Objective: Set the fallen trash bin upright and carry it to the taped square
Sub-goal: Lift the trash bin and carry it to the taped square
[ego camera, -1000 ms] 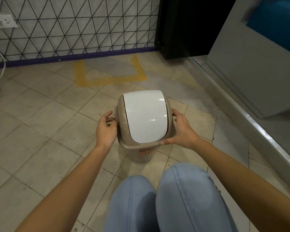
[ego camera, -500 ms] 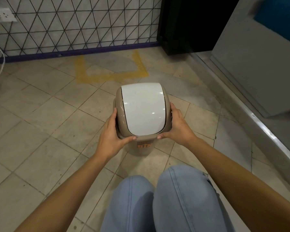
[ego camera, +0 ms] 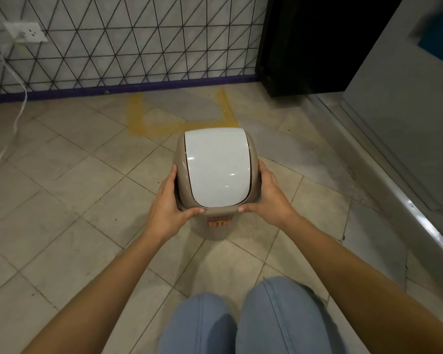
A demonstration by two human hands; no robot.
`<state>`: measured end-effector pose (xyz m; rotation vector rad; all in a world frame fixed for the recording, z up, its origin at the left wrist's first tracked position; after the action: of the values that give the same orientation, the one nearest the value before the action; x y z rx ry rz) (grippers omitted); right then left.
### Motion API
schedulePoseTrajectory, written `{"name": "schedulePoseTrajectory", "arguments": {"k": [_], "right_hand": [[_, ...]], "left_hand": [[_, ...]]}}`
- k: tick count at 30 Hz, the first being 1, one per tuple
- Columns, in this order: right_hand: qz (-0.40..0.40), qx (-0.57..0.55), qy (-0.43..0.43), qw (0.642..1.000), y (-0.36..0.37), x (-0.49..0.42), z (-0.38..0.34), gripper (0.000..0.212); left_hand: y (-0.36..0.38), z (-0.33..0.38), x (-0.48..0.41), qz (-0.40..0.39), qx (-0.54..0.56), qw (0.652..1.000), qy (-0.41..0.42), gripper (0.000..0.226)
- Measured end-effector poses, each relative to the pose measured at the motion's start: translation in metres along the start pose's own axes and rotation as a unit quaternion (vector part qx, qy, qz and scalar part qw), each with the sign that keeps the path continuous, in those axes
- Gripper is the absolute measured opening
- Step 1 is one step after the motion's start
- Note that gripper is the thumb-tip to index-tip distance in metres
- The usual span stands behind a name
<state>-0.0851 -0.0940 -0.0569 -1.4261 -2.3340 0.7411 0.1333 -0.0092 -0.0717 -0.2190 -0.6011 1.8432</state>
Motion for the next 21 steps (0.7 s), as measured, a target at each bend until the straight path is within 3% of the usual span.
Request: {"name": "schedulePoseTrajectory", "arguments": {"k": [21], "right_hand": [[-0.042,0.010,-0.013,0.999,-0.002,-0.115,0.004,0.126]], "left_hand": [[-0.005,0.020,-0.096,0.010,0.031,0.999,-0.039,0.119]]}}
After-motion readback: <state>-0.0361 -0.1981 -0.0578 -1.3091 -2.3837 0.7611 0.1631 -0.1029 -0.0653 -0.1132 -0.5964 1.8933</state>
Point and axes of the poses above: each hand's wrist, its own x-axis away from the middle knuckle, its own y-axis out of the palm, z = x × y, the point moved 4 cm from there along -x, towards the middle knuckle, and after that the axes turned 10 degrees about -y, right-handed, at the moved point
